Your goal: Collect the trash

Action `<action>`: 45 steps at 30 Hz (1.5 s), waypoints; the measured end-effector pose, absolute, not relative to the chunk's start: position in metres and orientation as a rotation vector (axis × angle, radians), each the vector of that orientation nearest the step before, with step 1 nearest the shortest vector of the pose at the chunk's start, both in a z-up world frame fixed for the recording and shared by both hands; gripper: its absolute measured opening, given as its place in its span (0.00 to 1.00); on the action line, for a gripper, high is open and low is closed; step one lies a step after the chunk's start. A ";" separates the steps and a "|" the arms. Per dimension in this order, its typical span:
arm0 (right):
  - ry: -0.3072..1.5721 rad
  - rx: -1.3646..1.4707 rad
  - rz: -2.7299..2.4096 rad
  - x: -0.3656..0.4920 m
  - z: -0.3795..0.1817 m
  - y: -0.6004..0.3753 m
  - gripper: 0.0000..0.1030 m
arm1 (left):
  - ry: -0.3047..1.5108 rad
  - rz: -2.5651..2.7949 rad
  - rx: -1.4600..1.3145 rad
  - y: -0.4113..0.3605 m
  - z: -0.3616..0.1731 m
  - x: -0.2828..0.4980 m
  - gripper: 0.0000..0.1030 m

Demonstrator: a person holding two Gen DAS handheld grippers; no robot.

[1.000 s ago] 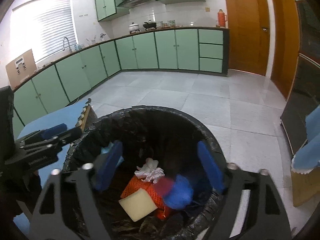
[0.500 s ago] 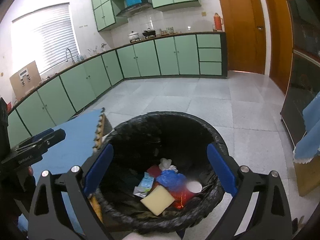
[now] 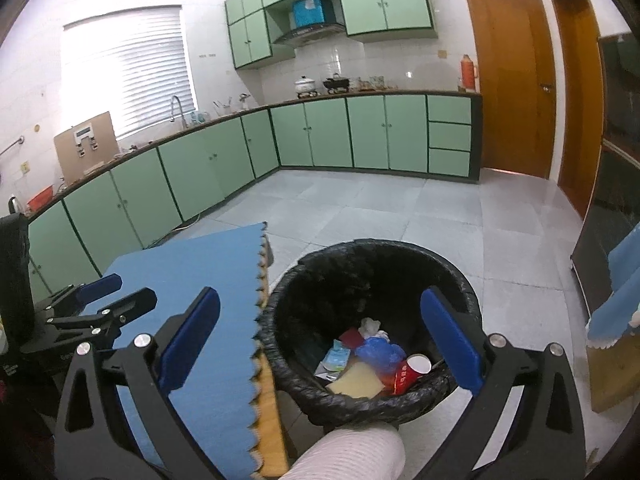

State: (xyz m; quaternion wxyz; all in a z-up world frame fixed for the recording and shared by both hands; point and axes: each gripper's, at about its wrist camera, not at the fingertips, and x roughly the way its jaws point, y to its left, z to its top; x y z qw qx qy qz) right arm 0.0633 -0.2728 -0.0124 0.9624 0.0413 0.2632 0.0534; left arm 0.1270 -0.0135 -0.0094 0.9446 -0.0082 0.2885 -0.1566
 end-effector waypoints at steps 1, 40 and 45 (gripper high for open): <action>0.534 0.082 0.110 0.060 -0.011 -0.270 0.95 | 0.582 -0.317 -0.017 -0.012 -0.006 0.123 0.87; 0.573 0.043 0.145 0.060 -0.012 -0.254 0.95 | 0.532 -0.288 -0.016 -0.008 0.017 0.093 0.89; 0.569 0.045 0.145 0.059 -0.011 -0.255 0.95 | 0.533 -0.289 -0.013 -0.007 0.017 0.093 0.89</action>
